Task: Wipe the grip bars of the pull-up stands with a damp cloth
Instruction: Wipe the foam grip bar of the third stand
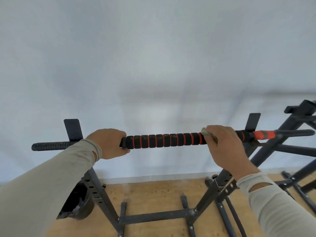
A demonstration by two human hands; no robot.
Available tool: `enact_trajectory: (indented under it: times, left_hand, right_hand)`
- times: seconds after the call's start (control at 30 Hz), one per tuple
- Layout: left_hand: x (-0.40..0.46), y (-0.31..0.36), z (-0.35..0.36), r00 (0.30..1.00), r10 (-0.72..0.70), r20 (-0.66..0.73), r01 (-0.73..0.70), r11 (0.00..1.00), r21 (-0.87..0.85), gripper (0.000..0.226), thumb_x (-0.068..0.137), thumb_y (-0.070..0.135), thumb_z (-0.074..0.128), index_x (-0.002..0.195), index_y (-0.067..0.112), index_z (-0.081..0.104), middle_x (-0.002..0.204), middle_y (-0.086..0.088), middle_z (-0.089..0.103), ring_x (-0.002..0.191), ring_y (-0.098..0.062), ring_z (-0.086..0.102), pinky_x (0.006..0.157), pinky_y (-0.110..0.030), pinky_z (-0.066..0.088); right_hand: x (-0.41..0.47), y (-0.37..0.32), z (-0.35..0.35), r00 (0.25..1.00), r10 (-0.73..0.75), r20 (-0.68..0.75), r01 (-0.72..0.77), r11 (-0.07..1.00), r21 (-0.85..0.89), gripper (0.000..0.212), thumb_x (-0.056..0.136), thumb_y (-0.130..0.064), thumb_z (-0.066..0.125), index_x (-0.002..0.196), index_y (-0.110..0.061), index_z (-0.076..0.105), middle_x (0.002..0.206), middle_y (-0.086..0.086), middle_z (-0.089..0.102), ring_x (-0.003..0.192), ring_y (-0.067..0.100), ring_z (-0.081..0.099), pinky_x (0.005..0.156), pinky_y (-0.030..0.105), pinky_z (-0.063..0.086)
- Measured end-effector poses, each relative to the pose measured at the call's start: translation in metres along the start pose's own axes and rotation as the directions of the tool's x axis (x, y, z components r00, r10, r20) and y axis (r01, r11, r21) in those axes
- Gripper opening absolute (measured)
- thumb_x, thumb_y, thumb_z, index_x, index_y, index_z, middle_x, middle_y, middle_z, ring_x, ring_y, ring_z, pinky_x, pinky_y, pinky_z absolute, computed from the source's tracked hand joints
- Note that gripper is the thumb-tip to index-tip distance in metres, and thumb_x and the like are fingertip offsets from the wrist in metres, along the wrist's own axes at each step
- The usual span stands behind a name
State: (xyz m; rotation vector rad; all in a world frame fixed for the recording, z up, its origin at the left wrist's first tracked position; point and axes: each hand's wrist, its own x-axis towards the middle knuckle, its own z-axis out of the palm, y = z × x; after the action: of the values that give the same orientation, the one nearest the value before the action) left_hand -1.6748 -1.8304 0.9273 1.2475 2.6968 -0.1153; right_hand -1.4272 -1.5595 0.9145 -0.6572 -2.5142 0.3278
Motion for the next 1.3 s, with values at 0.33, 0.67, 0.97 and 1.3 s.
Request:
enact_trajectory:
  times: [0.33, 0.67, 0.97, 1.3]
  left_hand:
    - [0.010, -0.007, 0.014, 0.996, 0.043, -0.078, -0.043, 0.999, 0.001, 0.035, 0.089, 0.060, 0.048, 0.080, 0.028, 0.057, 0.073, 0.008, 0.064, 0.067, -0.015, 0.064, 0.066, -0.032, 0.055]
    - [0.008, -0.007, 0.015, 0.987, 0.039, -0.156, -0.033, 0.999, 0.040, 0.040, 0.090, 0.058, 0.042, 0.072, 0.024, 0.054, 0.067, 0.007, 0.062, 0.062, -0.015, 0.062, 0.063, -0.032, 0.053]
    - [0.006, -0.009, 0.015, 0.988, 0.052, -0.144, -0.053, 0.999, 0.000, 0.032, 0.089, 0.056, 0.048, 0.074, 0.028, 0.050, 0.069, 0.009, 0.062, 0.062, -0.013, 0.060, 0.062, -0.030, 0.052]
    - [0.004, -0.010, 0.017, 0.984, 0.069, -0.163, -0.072, 0.997, -0.013, 0.024, 0.092, 0.048, 0.047, 0.083, 0.026, 0.055, 0.074, 0.007, 0.063, 0.065, -0.017, 0.061, 0.060, -0.030, 0.046]
  right_hand:
    - [0.000, -0.066, 0.020, 0.981, 0.166, -0.104, -0.188, 0.948, -0.259, 0.031, 0.109, -0.035, 0.037, 0.089, -0.023, 0.058, 0.065, -0.012, 0.050, 0.061, 0.016, 0.051, 0.050, 0.024, 0.028]
    - [0.000, -0.180, 0.098, 0.948, -0.317, 0.013, 0.317, 0.943, -0.097, 0.021, 0.092, -0.011, 0.045, 0.097, -0.020, 0.063, 0.087, -0.005, 0.064, 0.079, 0.023, 0.060, 0.075, 0.035, 0.046]
    - [0.021, -0.075, 0.017, 0.913, -0.288, 0.289, 0.389, 0.828, -0.403, 0.040, 0.086, 0.000, 0.061, 0.117, -0.024, 0.068, 0.098, -0.005, 0.070, 0.090, 0.022, 0.063, 0.084, 0.037, 0.055]
    - [0.015, -0.082, 0.008, 0.977, -0.032, 0.211, 0.098, 0.946, -0.309, 0.029, 0.105, -0.028, 0.049, 0.078, -0.019, 0.047, 0.063, -0.006, 0.050, 0.061, 0.022, 0.054, 0.058, 0.039, 0.053]
